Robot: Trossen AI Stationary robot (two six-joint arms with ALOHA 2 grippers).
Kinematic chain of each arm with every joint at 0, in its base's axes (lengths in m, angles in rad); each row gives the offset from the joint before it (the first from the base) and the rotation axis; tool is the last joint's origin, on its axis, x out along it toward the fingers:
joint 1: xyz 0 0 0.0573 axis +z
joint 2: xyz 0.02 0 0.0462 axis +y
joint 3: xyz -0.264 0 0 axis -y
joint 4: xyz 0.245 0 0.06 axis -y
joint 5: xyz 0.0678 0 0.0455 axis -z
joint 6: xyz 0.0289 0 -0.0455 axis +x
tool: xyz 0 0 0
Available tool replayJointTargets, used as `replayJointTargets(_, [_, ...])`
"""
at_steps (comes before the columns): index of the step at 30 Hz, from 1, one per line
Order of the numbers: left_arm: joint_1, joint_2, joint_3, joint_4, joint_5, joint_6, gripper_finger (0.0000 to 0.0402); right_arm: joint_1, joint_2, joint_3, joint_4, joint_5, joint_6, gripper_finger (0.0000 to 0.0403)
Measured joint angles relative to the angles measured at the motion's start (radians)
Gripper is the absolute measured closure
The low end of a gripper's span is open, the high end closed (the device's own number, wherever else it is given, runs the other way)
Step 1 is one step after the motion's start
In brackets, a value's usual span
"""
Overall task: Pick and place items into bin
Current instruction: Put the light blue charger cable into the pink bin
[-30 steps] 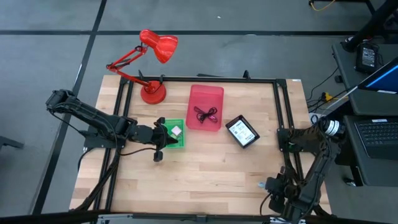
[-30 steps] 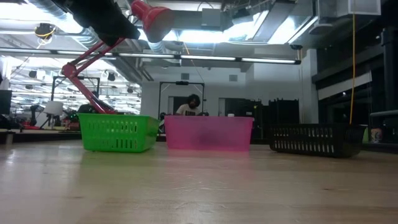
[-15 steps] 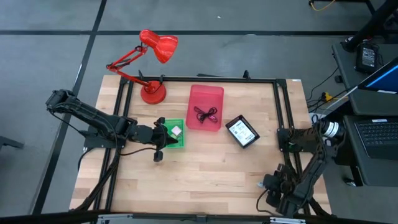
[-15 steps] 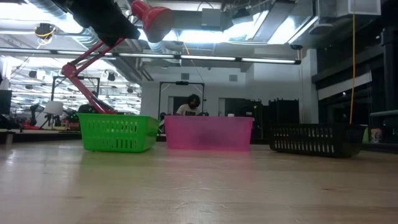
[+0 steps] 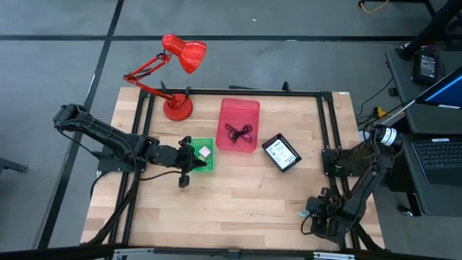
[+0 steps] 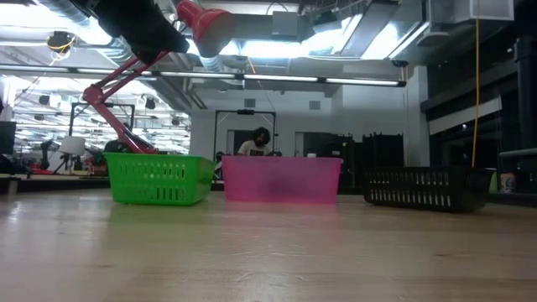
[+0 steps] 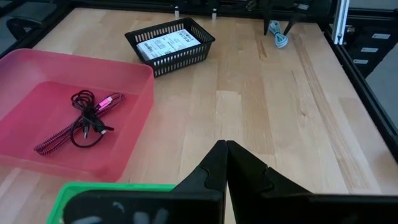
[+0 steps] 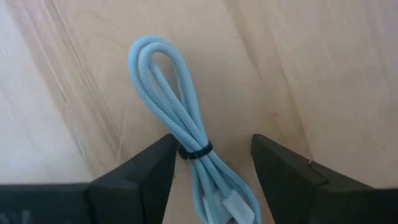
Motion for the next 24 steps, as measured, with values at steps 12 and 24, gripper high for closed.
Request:
replayJointTargets(12, [0.001,0.000,0.000,0.000,-0.003,0.012,0.0398,-0.005,-0.024,-0.007,-0.018,-0.007,-0.003,0.0271])
replayJointTargets(24, [0.001,0.000,0.000,0.000,-0.003,0.018,0.0398,-0.002,-0.024,-0.006,-0.033,0.036,0.003,0.0390])
